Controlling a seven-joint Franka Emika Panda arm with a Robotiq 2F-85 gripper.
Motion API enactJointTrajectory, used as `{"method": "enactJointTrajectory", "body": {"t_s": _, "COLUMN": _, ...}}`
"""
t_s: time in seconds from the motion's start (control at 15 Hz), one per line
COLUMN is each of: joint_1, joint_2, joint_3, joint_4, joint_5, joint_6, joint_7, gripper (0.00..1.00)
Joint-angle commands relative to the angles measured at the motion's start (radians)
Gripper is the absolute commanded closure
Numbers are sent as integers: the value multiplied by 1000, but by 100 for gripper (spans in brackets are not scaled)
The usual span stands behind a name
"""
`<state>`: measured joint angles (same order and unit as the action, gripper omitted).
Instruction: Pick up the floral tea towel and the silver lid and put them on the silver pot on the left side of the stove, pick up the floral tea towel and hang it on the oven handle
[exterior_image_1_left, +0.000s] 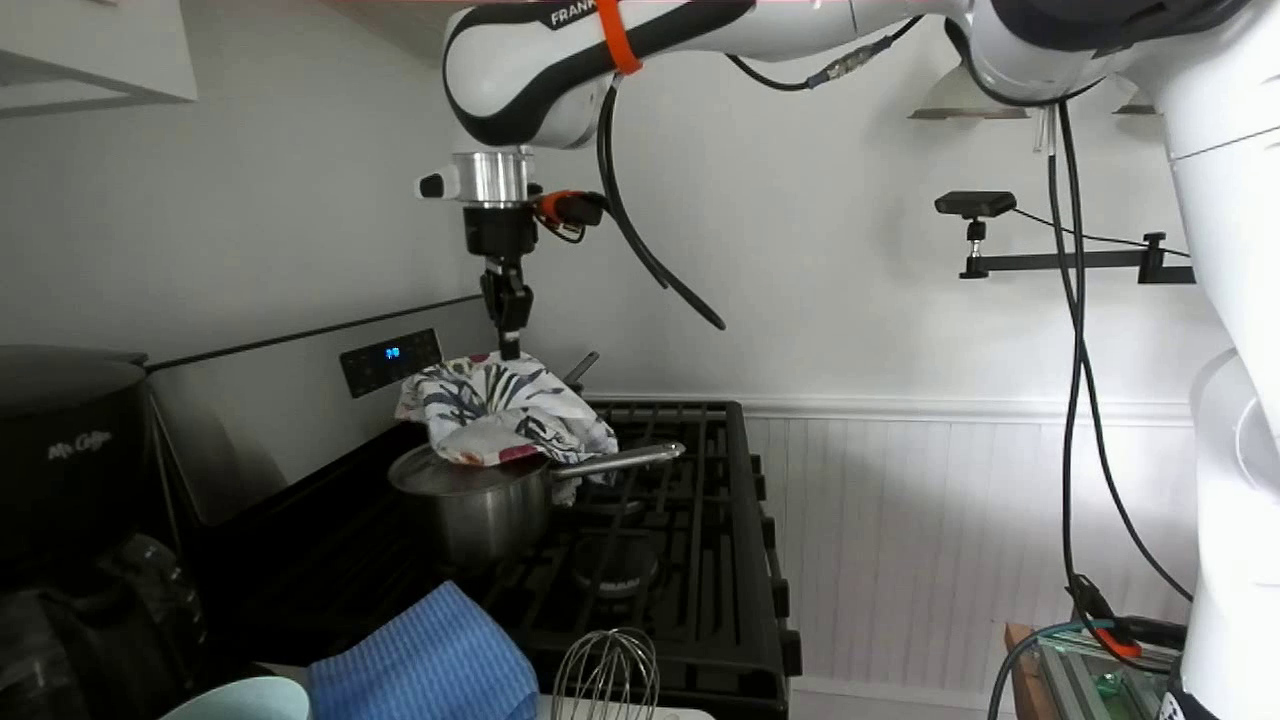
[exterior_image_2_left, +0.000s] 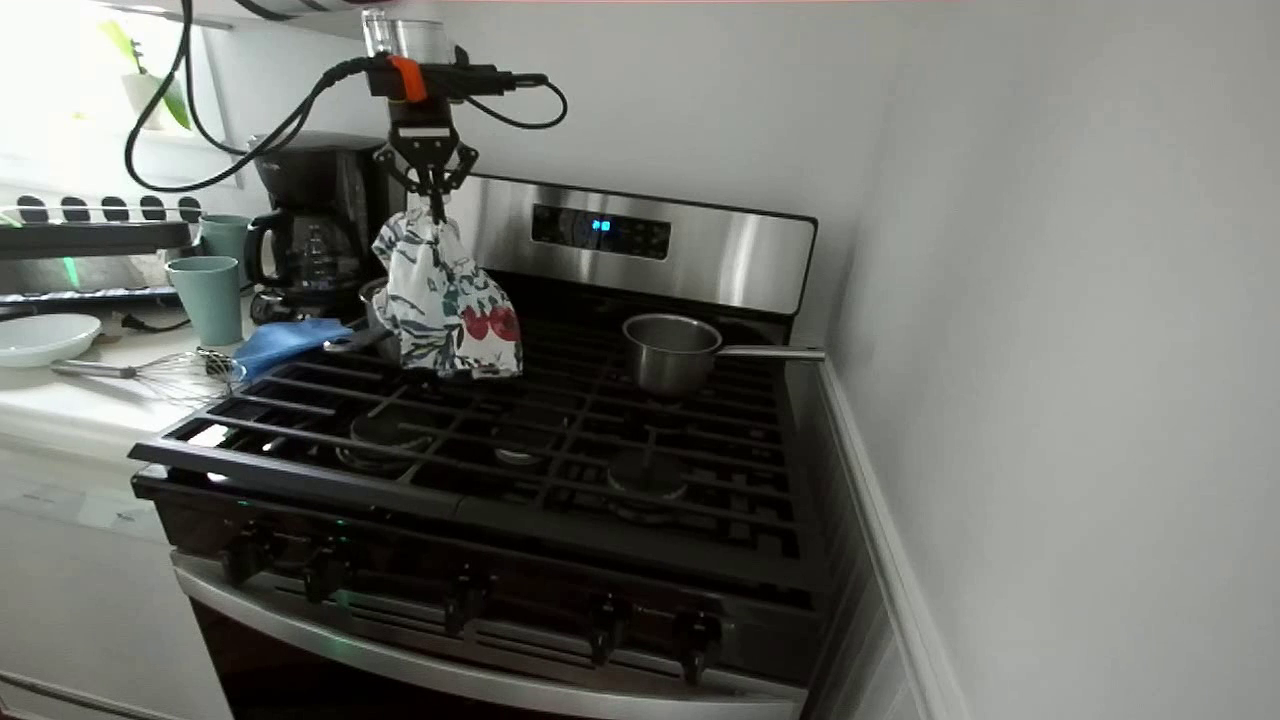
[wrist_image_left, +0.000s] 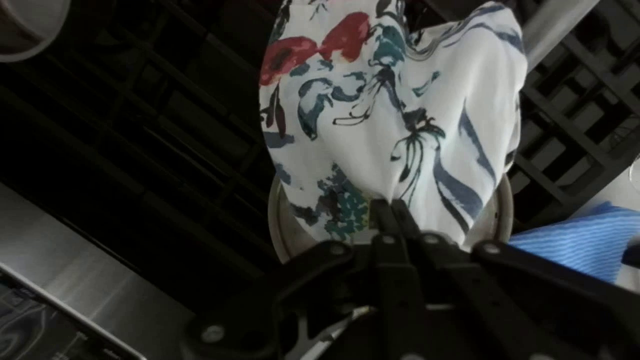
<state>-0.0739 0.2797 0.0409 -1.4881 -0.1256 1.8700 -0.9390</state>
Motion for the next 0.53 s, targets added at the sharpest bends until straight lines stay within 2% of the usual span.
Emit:
{"method": "enactJointTrajectory", "body": {"t_s": 0.0, "joint_1": -35, "joint_2": -129, "joint_3": -26, "joint_4": -67, "joint_5": 28, "joint_6": -31, "joint_7": -70, "gripper": 100}}
{"method": "enactJointTrajectory", "body": {"t_s": 0.47, "joint_1": -88, "joint_2": -310, "joint_3": -119, "joint_4": -137, "joint_5": 74, "joint_6": -136, "joint_7": -212, "gripper": 100}}
